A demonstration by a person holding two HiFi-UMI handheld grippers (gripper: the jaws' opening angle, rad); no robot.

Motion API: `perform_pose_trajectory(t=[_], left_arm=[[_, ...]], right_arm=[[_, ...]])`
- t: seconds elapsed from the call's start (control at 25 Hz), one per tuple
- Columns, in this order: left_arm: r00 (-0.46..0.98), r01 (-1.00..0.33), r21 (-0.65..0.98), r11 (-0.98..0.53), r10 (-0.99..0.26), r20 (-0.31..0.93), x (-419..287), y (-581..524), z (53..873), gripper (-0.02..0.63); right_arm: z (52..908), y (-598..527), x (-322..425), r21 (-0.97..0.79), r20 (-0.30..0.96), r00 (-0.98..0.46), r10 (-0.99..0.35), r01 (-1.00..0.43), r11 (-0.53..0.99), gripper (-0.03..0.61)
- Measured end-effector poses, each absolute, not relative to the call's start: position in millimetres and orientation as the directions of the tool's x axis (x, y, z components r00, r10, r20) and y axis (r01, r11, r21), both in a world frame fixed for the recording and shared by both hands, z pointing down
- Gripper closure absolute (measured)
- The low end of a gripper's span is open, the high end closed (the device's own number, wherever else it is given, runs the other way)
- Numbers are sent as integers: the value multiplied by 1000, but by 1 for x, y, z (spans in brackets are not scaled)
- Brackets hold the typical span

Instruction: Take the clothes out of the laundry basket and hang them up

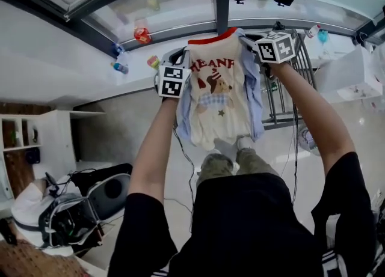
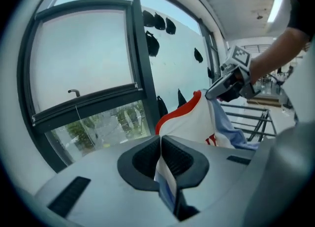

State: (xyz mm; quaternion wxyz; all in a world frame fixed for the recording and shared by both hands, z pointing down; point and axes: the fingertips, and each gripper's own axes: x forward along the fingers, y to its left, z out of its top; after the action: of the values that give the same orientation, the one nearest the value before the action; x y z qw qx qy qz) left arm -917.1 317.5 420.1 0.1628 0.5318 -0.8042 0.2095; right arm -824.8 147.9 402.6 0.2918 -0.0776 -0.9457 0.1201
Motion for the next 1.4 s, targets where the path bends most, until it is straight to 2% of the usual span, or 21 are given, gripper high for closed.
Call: perform_pose_trajectory(t=[0.2,0.64,0.88,0.96,1.08,1.2,1.4], left_arm=[[-367,-930,-201,308,-754,545,-920,309,472,601],[-342,-938,-179,298,-705,621,-935,288,541,600],[-290,-929,0,371,-724,625,-944,284,555,600],[-284,-925,24,380,-732,620,-946,289,555,589],[-274,-920,55,387,-739,615,-946,296,551,488],[-281,-905,90,415,-744,607,-943,304,540,488],[-325,-885,83,457,-737,593,-929,320,524,488]], right_arm=[[467,139,-828,-150,623,-763,174,102,983,568],[541,129,-850,-109,660,-745,100,37,993,568],[559,127,-853,-91,683,-726,78,22,996,566],[561,124,-854,-111,681,-729,78,3,994,528],[557,121,-851,-140,678,-731,80,-22,990,455],[544,121,-848,-183,656,-747,105,-23,983,374],[517,126,-833,-185,622,-769,147,39,982,353]])
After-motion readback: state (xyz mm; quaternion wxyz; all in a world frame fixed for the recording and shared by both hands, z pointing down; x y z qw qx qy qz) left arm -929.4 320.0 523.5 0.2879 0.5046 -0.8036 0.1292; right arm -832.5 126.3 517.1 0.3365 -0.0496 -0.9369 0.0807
